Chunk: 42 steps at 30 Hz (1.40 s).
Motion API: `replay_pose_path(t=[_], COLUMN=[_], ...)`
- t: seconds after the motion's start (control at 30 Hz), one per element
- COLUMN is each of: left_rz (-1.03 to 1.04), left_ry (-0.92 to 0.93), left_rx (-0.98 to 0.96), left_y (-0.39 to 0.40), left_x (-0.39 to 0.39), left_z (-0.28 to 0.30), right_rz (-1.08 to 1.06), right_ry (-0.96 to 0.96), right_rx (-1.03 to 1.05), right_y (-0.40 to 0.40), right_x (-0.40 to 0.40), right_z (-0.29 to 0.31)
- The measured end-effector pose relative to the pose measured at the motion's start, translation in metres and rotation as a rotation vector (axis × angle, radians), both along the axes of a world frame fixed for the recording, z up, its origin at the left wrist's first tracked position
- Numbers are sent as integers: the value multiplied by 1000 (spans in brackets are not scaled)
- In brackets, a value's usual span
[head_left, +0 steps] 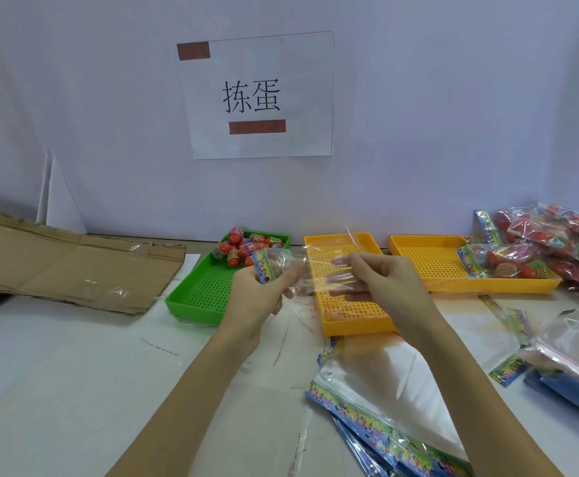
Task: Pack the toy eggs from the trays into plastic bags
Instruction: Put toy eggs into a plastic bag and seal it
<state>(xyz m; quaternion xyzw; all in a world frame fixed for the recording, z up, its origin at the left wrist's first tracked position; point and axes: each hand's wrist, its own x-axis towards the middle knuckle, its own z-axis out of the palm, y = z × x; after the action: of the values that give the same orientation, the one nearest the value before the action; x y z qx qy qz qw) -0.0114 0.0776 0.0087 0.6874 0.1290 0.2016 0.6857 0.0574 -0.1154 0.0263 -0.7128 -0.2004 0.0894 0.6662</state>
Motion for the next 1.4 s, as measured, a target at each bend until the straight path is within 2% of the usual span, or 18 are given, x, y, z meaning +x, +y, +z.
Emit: replay_pose_path(t=[0.2, 0.27, 0.4, 0.6, 0.7, 0.8, 1.0, 1.07, 1.1, 1.13, 1.23, 1.27, 1.3, 1.33, 1.4], left_rz=[55, 77, 58, -57, -229, -273, -247, -191, -181, -184, -252, -289, -317, -318, -250], left_ry=[-31, -51, -104, -200, -251, -308, -403, -374, -335, -281, -115, -74, -46, -41, -76], left_rx=[132, 164, 208, 255, 337, 476, 592, 659, 623, 499, -294, -460, -506, -443, -176], left_y=[-2, -2, 1, 3, 8, 14, 18, 22, 22, 21, 15, 16, 16, 16, 9], left_x=[-1, -1, -1, -3, -6, -6, -9, -7, -6, -5, 0, 1, 1, 1, -1], left_z=[3, 3, 3, 5, 9, 10, 10, 10, 9, 9, 13, 13, 13, 11, 8], right_rz=[-202, -209, -84, 166, 159, 83, 150, 95, 47, 3, -85, -99, -108, -113, -125], right_ry=[-200, -147, 123, 199, 184, 191, -64, -84, -112, -156, -318, -377, -429, -477, -549], right_rx=[-142, -94, 119, -121, -139, -89, -183, -110, -61, -13, 52, 38, 18, -10, -91], right_y=[5, 4, 4, -6, -9, -12, -21, -20, -18, -16, -8, -5, -3, -2, 1], right_x=[2, 2, -2, 2, 5, 11, 5, 4, 4, 3, 2, 2, 1, 1, 0], right_z=[-5, -4, 6, 13, 11, 9, 9, 8, 8, 7, 4, 3, 3, 2, 0])
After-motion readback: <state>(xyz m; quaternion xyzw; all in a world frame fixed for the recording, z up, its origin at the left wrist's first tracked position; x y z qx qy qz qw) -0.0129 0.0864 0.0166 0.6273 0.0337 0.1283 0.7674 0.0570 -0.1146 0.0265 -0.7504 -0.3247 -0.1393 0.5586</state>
